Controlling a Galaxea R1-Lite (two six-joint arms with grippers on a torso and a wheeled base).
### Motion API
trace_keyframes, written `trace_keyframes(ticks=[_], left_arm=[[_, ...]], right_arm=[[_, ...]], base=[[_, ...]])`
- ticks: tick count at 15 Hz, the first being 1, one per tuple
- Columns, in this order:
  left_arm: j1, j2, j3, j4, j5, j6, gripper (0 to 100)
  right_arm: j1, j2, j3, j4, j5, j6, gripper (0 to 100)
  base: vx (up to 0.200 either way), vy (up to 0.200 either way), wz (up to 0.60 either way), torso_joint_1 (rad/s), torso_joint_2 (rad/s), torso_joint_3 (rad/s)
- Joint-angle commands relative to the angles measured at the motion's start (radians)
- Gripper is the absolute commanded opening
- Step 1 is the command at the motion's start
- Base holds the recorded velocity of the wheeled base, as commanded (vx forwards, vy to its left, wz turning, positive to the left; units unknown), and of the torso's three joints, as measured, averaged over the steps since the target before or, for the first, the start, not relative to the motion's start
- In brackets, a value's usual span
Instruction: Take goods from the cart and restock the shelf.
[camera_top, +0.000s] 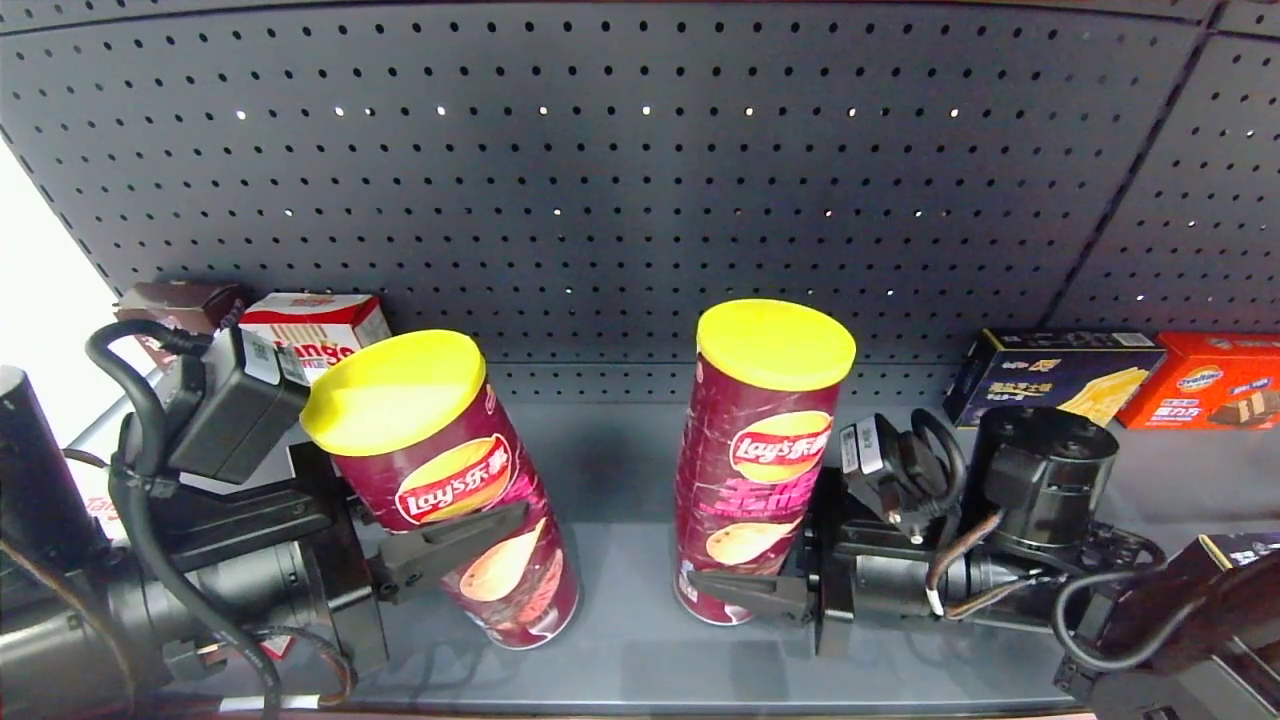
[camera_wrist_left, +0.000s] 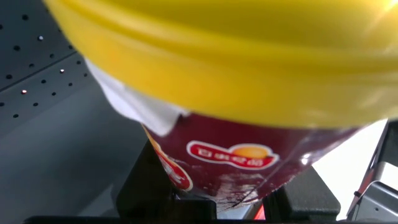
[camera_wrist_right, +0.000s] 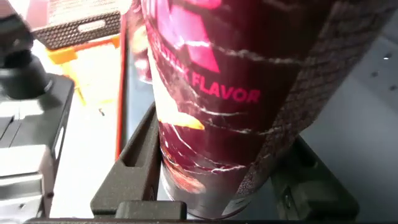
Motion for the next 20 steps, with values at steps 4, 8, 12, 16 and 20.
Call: trace_keyframes(ticks=[4,8,12,16,20], left_arm=[[0.002,0.001,0.001,0.0,0.001,0.0,0],[0.014,0.001,0.007,0.0,0.001,-0.003,0],[0.014,-0.001,0.009,0.0,0.001,-0.003,0],[0.014,-0.001,0.009,0.0,0.001,-0.003,0],[0.014,-0.001,0.01,0.0,0.001,-0.003,0]], right_arm=[[-0.004,0.071,0.053,-0.065,0.009,-0.016,0],[-0.021,0.077,0.059,-0.062,0.009,-0.038,0],[-0.049,0.074,0.066,-0.055,0.012,-0.071,0],[-0.035,0.065,0.069,-0.056,0.011,-0.071,0],[-0.001,0.039,0.126,-0.059,0.011,-0.075,0]], base=[[0.0,0.0,0.0,0.0,0.0,0.0],[0.0,0.0,0.0,0.0,0.0,0.0],[0.0,0.0,0.0,0.0,0.0,0.0],[0.0,0.0,0.0,0.0,0.0,0.0],[0.0,0.0,0.0,0.0,0.0,0.0]])
